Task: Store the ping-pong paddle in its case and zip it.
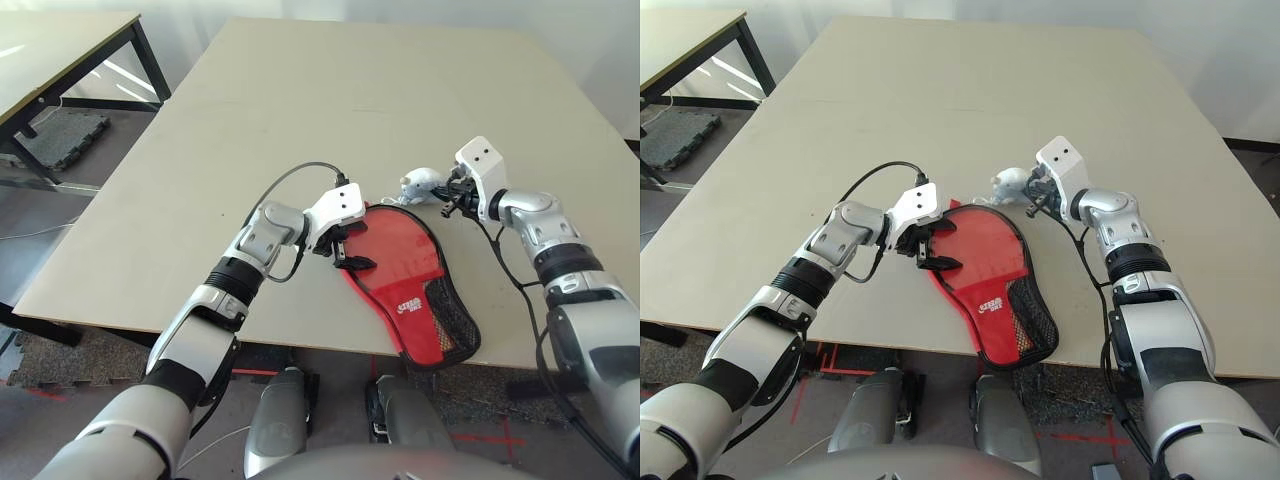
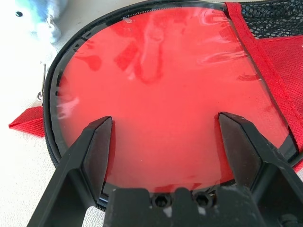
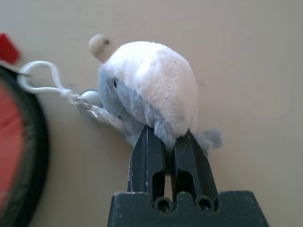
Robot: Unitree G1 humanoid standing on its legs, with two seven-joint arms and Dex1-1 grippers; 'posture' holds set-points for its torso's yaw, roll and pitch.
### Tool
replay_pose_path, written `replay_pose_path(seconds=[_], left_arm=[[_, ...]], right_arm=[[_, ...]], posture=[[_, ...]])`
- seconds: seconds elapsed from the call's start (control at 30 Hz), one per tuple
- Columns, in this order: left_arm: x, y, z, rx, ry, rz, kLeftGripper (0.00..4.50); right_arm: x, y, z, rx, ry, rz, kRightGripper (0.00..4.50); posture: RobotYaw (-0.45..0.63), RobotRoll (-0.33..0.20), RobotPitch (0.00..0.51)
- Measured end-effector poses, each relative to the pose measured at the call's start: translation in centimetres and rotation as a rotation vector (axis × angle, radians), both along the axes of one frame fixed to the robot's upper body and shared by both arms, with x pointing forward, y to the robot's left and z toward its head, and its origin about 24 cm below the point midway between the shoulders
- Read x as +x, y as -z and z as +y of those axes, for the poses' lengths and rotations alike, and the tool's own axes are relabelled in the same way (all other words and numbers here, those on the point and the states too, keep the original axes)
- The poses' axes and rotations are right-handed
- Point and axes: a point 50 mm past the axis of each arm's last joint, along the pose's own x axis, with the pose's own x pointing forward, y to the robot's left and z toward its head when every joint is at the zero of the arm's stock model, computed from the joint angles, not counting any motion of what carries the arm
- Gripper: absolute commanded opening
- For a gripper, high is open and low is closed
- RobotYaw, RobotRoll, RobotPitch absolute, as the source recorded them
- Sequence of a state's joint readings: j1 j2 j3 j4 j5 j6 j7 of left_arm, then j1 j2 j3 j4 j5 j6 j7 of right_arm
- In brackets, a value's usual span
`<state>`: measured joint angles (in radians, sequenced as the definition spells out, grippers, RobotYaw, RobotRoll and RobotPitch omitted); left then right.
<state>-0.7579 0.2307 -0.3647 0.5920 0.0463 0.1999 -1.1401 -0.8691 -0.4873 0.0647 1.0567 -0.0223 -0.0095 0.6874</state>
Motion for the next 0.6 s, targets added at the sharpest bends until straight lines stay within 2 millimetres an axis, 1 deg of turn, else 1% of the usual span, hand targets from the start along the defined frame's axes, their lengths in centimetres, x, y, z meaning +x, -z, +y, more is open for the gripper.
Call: replay_pose_path(seconds=[0.1,0.3,0.47,0.6], left_arm=[[-0.1,0.0,-0.2,-0.006,0.002,-0.002,4.50],[-0.5,0.1,-0.8,-0.018,0.017,-0.003,4.50],[-0.5,0.1,-0.8,-0.017,0.016,-0.001,4.50],[-0.5,0.1,-1.0,-0.019,0.018,0.002,4.50]], right_arm=[[0.2,-0.1,-0.3,-0.008,0.037,-0.015,0.01],[0.1,-0.2,-1.9,-0.038,0.100,-0.029,0.01],[-0.6,-0.7,-4.6,-0.081,0.166,-0.031,0.01],[-1.7,-0.1,-6.2,-0.079,0.175,0.003,0.01]], posture=[[0.07,0.000,0.104],[0.07,0.000,0.104],[0.06,0.000,0.105],[0.05,0.000,0.108]])
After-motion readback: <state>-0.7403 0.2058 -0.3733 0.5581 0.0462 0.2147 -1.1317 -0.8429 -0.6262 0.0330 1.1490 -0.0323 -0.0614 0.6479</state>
